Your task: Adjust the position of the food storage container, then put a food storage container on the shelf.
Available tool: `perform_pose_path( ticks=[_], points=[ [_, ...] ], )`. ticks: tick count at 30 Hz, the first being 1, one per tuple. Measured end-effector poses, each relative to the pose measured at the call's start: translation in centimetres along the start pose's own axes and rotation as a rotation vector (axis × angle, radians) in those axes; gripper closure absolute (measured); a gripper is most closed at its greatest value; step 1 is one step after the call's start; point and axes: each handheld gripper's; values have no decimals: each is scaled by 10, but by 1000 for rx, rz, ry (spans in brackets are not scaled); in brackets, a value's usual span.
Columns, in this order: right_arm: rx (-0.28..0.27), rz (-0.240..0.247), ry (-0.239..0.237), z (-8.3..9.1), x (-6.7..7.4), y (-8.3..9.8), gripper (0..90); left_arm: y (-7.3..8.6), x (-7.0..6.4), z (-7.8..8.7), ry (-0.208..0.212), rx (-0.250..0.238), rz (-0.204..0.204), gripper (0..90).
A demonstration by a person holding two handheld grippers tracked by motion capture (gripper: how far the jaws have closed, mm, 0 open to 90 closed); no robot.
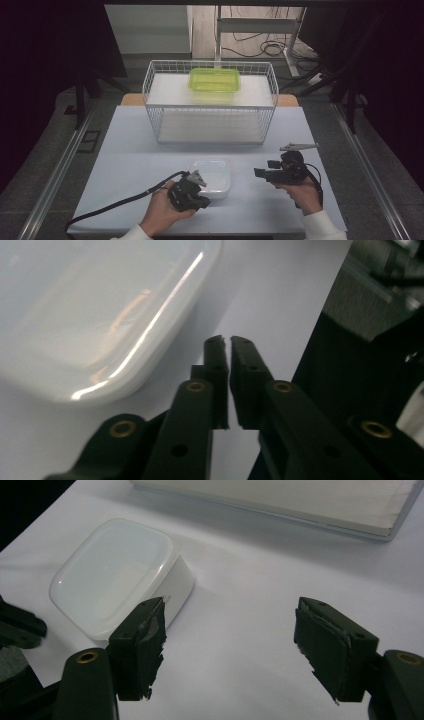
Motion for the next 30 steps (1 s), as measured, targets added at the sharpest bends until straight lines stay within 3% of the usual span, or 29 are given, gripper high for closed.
perform_pose_path(
  ticks=[6, 10, 14, 20, 23, 30],
  points=[
    [-22, -16, 2, 2, 0, -1, 250, 10, 16, 40, -87, -131, 122, 476],
    [-24, -21, -18, 1, 2, -1, 240, 20, 37, 57, -65, -205, 247, 361],
    [-17, -15, -30, -1, 4, -1, 229, 26, 47, 64, -47, -233, 299, 318],
    [-30, 7, -21, -1, 8, -1, 235, 30, 54, 64, -42, -247, 327, 312],
    [-38, 18, -34, -2, 12, -2, 247, 31, 54, 61, -69, -230, 321, 312],
    [-26, 15, -70, -7, 18, -3, 254, 29, 58, 55, -59, -237, 336, 307]
  ],
)
Point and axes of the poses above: each handheld gripper's, and its own axes: z roughly backward along the jaws, y roughly out of its underside, x roughly to its left, and after that the axes turned 4 degrees about -z, right-handed
